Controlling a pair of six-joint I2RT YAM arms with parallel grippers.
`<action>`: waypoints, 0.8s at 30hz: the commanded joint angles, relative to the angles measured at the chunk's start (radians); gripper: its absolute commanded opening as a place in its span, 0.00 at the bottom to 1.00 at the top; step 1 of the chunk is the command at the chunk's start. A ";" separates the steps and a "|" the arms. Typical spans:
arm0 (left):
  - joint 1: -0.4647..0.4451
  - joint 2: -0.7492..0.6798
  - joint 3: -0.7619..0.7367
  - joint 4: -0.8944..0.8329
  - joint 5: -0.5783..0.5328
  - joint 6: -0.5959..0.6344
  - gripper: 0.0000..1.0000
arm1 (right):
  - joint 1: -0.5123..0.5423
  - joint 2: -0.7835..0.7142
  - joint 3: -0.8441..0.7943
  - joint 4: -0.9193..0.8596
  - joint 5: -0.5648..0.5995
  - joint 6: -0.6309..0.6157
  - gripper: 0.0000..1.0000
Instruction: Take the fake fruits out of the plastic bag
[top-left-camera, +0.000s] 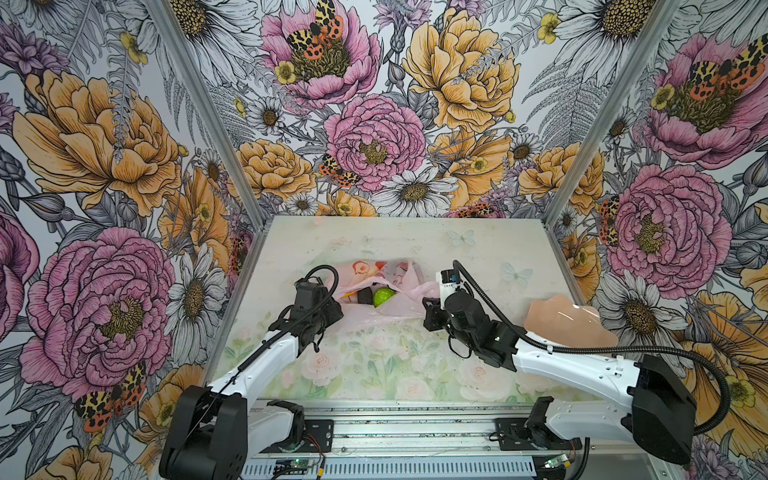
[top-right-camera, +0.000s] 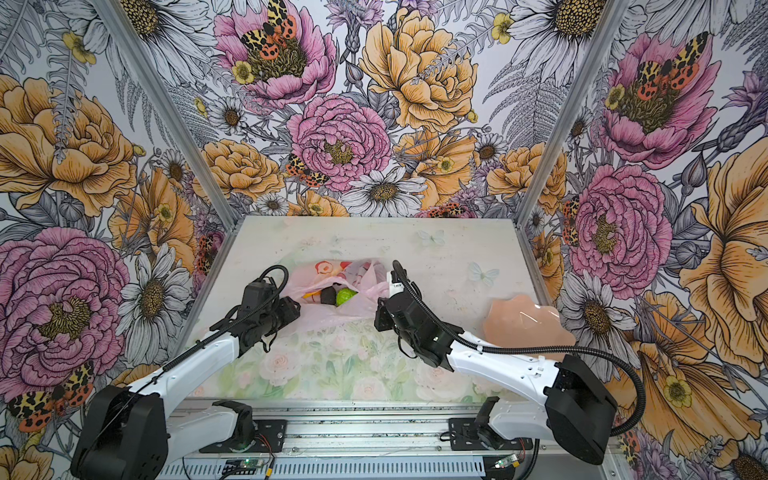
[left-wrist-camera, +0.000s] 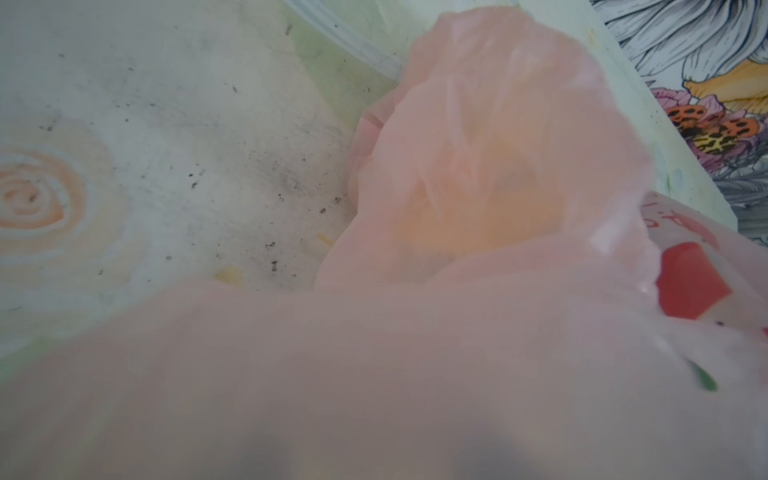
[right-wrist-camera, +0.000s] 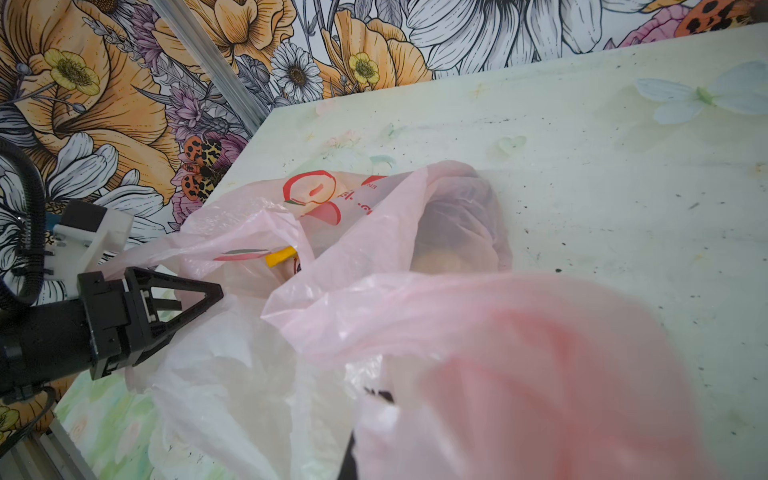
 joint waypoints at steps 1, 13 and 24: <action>0.029 0.010 -0.009 0.164 0.142 0.033 0.35 | -0.049 -0.018 -0.027 0.029 -0.011 0.011 0.00; 0.233 -0.081 -0.167 0.490 0.381 -0.141 0.00 | -0.472 0.228 -0.137 0.524 -0.479 0.169 0.00; 0.051 -0.119 -0.098 0.304 0.237 0.007 0.00 | -0.382 0.219 -0.064 0.369 -0.397 0.110 0.39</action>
